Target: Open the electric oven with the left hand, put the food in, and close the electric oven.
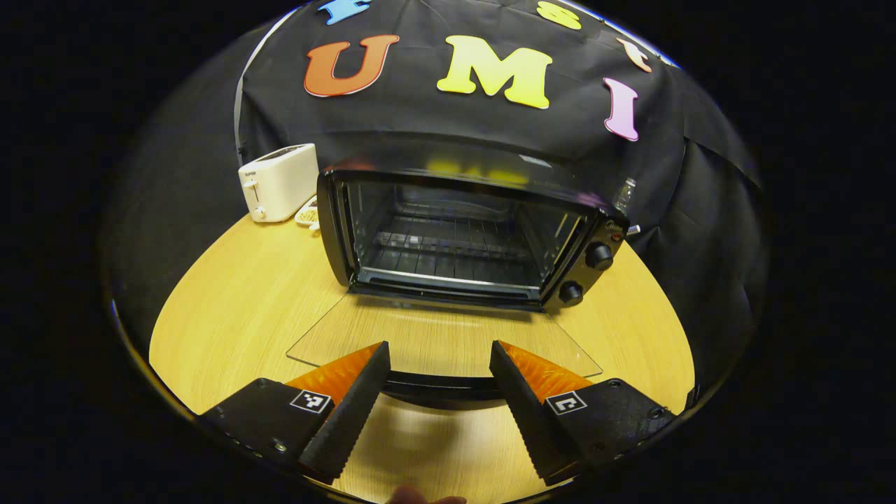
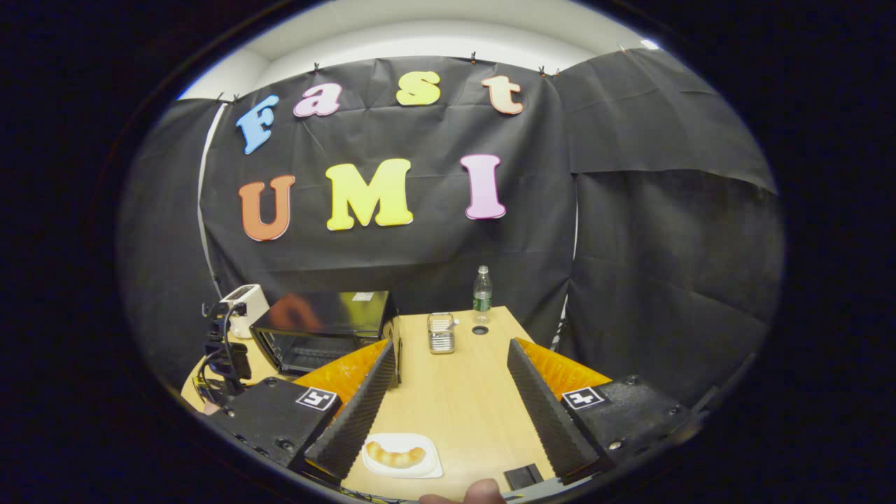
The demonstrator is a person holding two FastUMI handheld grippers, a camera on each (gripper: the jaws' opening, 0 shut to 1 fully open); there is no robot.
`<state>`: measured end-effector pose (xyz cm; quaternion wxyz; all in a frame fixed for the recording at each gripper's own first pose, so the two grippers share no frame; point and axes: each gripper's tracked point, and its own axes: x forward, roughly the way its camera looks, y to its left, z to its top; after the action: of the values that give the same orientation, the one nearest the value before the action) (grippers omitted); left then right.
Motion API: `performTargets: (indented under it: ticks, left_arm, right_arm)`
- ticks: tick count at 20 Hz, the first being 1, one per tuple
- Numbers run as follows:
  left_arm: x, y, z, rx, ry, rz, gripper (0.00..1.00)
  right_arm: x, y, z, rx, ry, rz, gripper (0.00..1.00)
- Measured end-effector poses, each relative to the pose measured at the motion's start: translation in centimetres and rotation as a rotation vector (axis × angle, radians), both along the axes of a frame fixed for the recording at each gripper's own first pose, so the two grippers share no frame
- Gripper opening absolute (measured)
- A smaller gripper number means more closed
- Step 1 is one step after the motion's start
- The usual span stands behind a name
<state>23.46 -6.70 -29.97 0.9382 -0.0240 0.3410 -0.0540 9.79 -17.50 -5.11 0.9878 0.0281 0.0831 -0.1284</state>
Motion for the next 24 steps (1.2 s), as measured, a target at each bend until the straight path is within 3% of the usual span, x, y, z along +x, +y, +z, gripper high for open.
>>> performTargets:
  ticks: [5,7,8,9,10,12,13,14,24]
  left_arm:
    - [-2.0,0.3,-4.6,0.049,0.106,-0.035,0.96]
    - [-2.3,0.3,-5.2,0.068,0.098,-0.052,1.00]
    - [-2.1,0.2,-5.4,0.086,0.088,-0.066,0.95]
    - [-2.1,0.2,-5.8,0.101,0.090,-0.073,1.00]
    - [-2.3,0.4,-6.2,0.116,0.098,-0.074,0.95]
    - [-2.3,0.2,-6.0,0.122,0.075,-0.090,1.00]
    - [-2.2,0.2,-5.8,0.120,0.072,-0.101,0.86]
    - [-2.3,0.3,-5.4,0.117,0.061,-0.106,0.96]
    - [-3.1,1.1,2.8,0.024,-0.132,-0.073,0.93]
  right_arm:
    - [-1.8,-0.3,-0.4,-0.015,0.028,-0.012,1.00]
    - [-2.4,-0.8,0.0,-0.030,0.024,-0.026,1.00]
    - [-2.5,-0.9,-0.3,-0.032,0.029,-0.029,1.00]
    - [-2.7,-0.9,-0.4,-0.030,0.033,-0.030,1.00]
    - [-2.9,-0.8,-0.5,-0.026,0.036,-0.029,1.00]
    - [-3.2,-0.4,-0.7,-0.031,0.045,-0.019,1.00]
    - [-3.3,0.0,-0.7,-0.036,0.047,-0.012,1.00]
    - [-3.4,0.4,-0.8,-0.038,0.049,-0.001,1.00]
    - [-4.1,4.0,-0.9,-0.059,0.057,0.071,1.00]
